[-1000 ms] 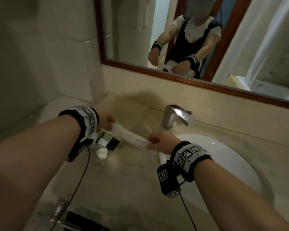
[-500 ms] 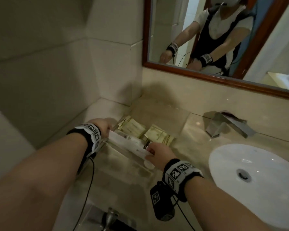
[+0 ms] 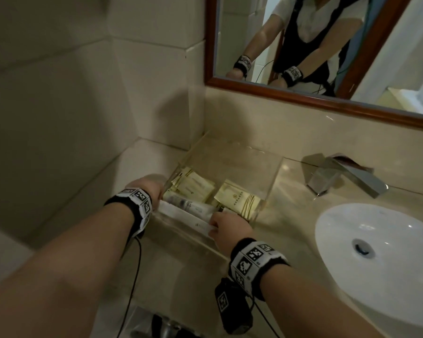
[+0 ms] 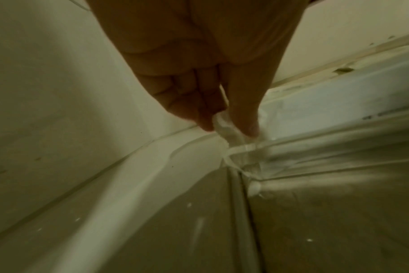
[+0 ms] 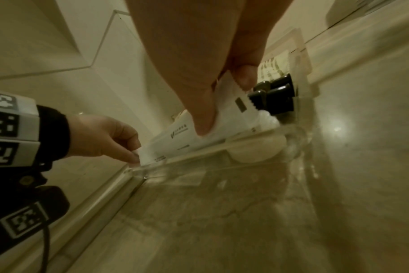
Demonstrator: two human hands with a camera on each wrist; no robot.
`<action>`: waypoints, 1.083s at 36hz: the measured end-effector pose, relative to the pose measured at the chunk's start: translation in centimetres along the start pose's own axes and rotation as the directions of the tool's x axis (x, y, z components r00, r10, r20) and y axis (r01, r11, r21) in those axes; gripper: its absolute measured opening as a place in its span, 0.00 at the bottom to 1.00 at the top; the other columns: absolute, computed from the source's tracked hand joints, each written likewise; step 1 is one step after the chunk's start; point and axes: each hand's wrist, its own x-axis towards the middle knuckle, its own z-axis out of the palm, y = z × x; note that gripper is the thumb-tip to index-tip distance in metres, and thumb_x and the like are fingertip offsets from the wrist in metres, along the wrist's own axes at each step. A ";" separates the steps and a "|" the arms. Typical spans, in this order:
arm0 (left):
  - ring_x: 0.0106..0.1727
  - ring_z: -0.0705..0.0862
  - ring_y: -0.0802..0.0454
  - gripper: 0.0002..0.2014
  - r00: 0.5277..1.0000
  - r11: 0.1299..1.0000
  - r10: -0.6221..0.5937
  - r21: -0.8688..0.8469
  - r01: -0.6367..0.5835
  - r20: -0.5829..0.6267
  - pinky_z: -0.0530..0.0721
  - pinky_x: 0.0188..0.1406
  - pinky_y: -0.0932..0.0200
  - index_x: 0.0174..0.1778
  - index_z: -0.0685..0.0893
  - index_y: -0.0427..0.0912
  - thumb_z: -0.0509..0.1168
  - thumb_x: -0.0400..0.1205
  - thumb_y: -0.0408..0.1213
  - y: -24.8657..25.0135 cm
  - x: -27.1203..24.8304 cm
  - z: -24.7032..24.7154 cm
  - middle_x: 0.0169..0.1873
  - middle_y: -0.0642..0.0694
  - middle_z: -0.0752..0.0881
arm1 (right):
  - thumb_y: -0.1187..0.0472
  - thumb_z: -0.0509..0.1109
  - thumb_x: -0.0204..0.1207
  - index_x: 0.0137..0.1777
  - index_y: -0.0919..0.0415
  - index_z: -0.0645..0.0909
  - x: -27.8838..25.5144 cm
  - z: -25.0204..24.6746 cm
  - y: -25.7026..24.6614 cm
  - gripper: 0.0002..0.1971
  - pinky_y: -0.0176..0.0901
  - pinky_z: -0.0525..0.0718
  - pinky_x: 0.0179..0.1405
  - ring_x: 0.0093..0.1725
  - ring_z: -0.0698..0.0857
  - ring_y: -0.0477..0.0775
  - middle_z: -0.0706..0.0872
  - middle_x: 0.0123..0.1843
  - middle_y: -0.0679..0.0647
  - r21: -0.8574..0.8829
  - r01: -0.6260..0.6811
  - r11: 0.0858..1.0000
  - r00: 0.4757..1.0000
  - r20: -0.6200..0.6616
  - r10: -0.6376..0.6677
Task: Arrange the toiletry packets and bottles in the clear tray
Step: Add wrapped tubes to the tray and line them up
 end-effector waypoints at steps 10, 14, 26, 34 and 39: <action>0.60 0.83 0.42 0.12 0.997 0.998 0.068 -0.003 -0.068 0.043 0.79 0.57 0.58 0.58 0.82 0.40 0.62 0.80 0.33 0.2 0.7 0.5 0.61 0.41 0.83 | 0.59 0.64 0.81 0.62 0.57 0.76 0.1 0.8 1.1 0.11 0.43 0.78 0.60 0.60 0.79 0.55 0.75 0.64 0.52 0.125 0.021 0.992 0.994 -0.113 -0.007; 0.62 0.82 0.43 0.13 0.994 0.997 0.082 -0.008 -0.082 0.068 0.79 0.56 0.59 0.59 0.83 0.39 0.63 0.79 0.31 0.5 0.9 0.0 0.62 0.41 0.81 | 0.60 0.64 0.81 0.61 0.56 0.78 -0.2 1.2 1.5 0.10 0.39 0.78 0.57 0.58 0.80 0.53 0.77 0.62 0.51 0.205 0.004 0.979 0.987 -0.159 0.030; 0.59 0.82 0.43 0.12 0.996 0.995 0.090 -0.041 -0.091 -0.017 0.82 0.56 0.55 0.57 0.82 0.46 0.67 0.78 0.41 1.3 0.9 0.4 0.62 0.42 0.78 | 0.58 0.62 0.81 0.55 0.52 0.81 0.4 1.5 1.0 0.07 0.43 0.80 0.60 0.59 0.79 0.53 0.79 0.59 0.50 0.161 0.013 0.987 0.980 -0.198 0.019; 0.57 0.83 0.43 0.12 0.993 0.996 0.082 0.035 -0.079 -0.084 0.84 0.55 0.53 0.56 0.84 0.52 0.66 0.77 0.40 1.8 0.4 -0.1 0.60 0.44 0.80 | 0.55 0.61 0.81 0.54 0.52 0.82 -0.3 1.9 1.6 0.09 0.42 0.78 0.60 0.59 0.77 0.52 0.80 0.57 0.48 0.123 0.068 0.990 0.961 -0.274 -0.032; 0.64 0.81 0.46 0.17 0.992 0.994 0.109 -0.011 -0.110 -0.064 0.81 0.62 0.53 0.66 0.79 0.54 0.61 0.81 0.43 2.7 -0.2 -0.8 0.66 0.48 0.80 | 0.56 0.61 0.81 0.55 0.53 0.83 -0.6 1.4 2.2 0.09 0.41 0.77 0.53 0.58 0.78 0.52 0.81 0.55 0.49 0.111 0.059 0.992 0.944 -0.329 -0.019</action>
